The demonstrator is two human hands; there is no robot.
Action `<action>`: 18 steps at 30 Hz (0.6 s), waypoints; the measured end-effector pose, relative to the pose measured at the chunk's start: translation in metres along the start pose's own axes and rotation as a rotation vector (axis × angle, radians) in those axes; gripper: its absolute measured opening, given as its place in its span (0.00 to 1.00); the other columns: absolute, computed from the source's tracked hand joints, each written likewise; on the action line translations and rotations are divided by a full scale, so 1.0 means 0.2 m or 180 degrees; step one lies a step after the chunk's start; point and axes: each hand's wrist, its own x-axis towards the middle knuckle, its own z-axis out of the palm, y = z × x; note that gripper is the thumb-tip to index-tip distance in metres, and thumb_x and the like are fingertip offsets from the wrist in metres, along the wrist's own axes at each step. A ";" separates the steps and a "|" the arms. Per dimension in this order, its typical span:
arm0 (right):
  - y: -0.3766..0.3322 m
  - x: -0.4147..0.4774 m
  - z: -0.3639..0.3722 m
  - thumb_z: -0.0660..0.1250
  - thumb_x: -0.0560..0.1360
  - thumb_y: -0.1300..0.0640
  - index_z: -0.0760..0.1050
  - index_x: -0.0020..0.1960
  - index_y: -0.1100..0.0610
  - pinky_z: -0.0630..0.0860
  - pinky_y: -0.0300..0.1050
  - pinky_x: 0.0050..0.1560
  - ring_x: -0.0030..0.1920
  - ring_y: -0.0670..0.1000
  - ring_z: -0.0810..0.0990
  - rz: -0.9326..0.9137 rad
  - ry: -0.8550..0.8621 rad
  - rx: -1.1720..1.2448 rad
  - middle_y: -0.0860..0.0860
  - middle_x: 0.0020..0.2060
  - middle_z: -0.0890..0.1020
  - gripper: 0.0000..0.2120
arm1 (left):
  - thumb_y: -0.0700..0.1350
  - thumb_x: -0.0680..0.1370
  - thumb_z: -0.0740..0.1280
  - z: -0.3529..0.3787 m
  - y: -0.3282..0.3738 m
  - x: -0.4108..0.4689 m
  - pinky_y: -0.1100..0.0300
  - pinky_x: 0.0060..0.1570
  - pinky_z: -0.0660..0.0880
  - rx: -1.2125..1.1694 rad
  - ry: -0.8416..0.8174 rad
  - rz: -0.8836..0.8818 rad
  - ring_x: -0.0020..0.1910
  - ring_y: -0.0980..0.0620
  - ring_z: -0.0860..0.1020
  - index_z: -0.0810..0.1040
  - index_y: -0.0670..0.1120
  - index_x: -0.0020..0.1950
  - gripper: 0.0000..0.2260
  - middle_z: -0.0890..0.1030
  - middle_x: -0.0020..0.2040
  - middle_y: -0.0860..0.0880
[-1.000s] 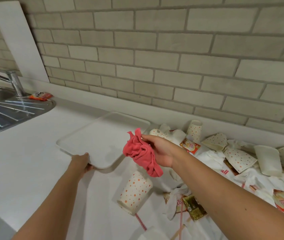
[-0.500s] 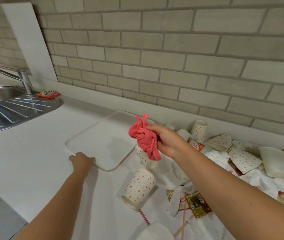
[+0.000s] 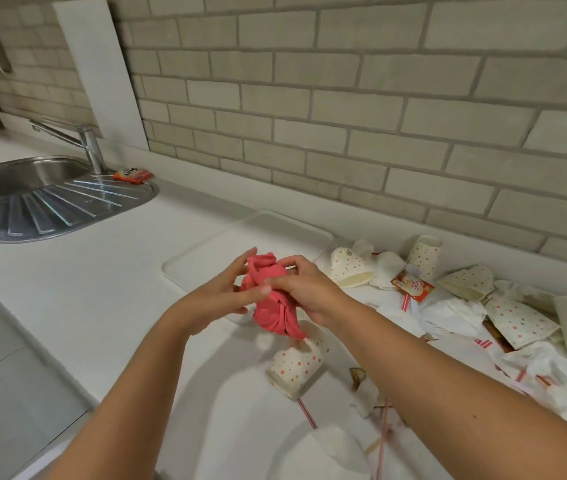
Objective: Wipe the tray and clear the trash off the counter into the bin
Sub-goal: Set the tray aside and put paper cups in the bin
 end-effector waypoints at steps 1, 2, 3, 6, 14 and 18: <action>0.00 -0.01 0.02 0.70 0.72 0.62 0.70 0.59 0.57 0.79 0.43 0.45 0.49 0.52 0.80 0.0000 -0.0015 -0.0188 0.56 0.54 0.79 0.17 | 0.60 0.62 0.75 0.01 -0.01 -0.02 0.54 0.55 0.78 0.0005 -0.0002 0.0011 0.59 0.53 0.78 0.56 0.61 0.73 0.43 0.70 0.64 0.60; 0.01 -0.01 0.04 0.70 0.72 0.60 0.71 0.60 0.58 0.79 0.45 0.50 0.52 0.53 0.80 -0.0002 -0.0057 -0.0358 0.56 0.56 0.79 0.17 | 0.54 0.64 0.76 0.01 -0.01 -0.03 0.53 0.55 0.78 -0.0044 0.0068 0.0002 0.58 0.53 0.79 0.58 0.60 0.72 0.42 0.71 0.63 0.58; 0.01 -0.02 0.07 0.68 0.74 0.59 0.72 0.60 0.58 0.79 0.48 0.55 0.54 0.53 0.80 -0.0006 -0.0132 -0.0489 0.56 0.57 0.79 0.16 | 0.48 0.65 0.77 0.00 -0.03 -0.05 0.53 0.54 0.79 -0.0104 0.0139 -0.0016 0.56 0.53 0.79 0.60 0.58 0.71 0.39 0.72 0.62 0.57; 0.00 -0.06 0.14 0.62 0.78 0.60 0.73 0.63 0.59 0.78 0.45 0.53 0.52 0.51 0.78 0.0021 -0.0502 -0.0405 0.53 0.55 0.79 0.14 | 0.37 0.63 0.76 -0.04 -0.07 -0.11 0.57 0.50 0.80 -0.0191 0.0279 0.0035 0.55 0.51 0.80 0.68 0.53 0.66 0.35 0.75 0.61 0.50; -0.04 -0.10 0.13 0.64 0.76 0.64 0.70 0.68 0.53 0.71 0.37 0.51 0.56 0.48 0.74 -0.0408 -0.0751 -0.1725 0.52 0.61 0.74 0.22 | 0.35 0.61 0.74 -0.18 -0.29 -0.21 0.56 0.45 0.78 -0.0614 0.1529 -0.0441 0.49 0.46 0.78 0.73 0.47 0.52 0.22 0.77 0.53 0.44; -0.05 -0.13 0.03 0.60 0.74 0.69 0.72 0.66 0.51 0.69 0.38 0.55 0.63 0.51 0.72 -0.0551 -0.0853 -0.2923 0.52 0.62 0.73 0.24 | 0.32 0.67 0.73 -0.23 -0.42 -0.24 0.46 0.55 0.77 -0.0532 0.1923 -0.0686 0.54 0.41 0.78 0.73 0.46 0.54 0.19 0.79 0.56 0.40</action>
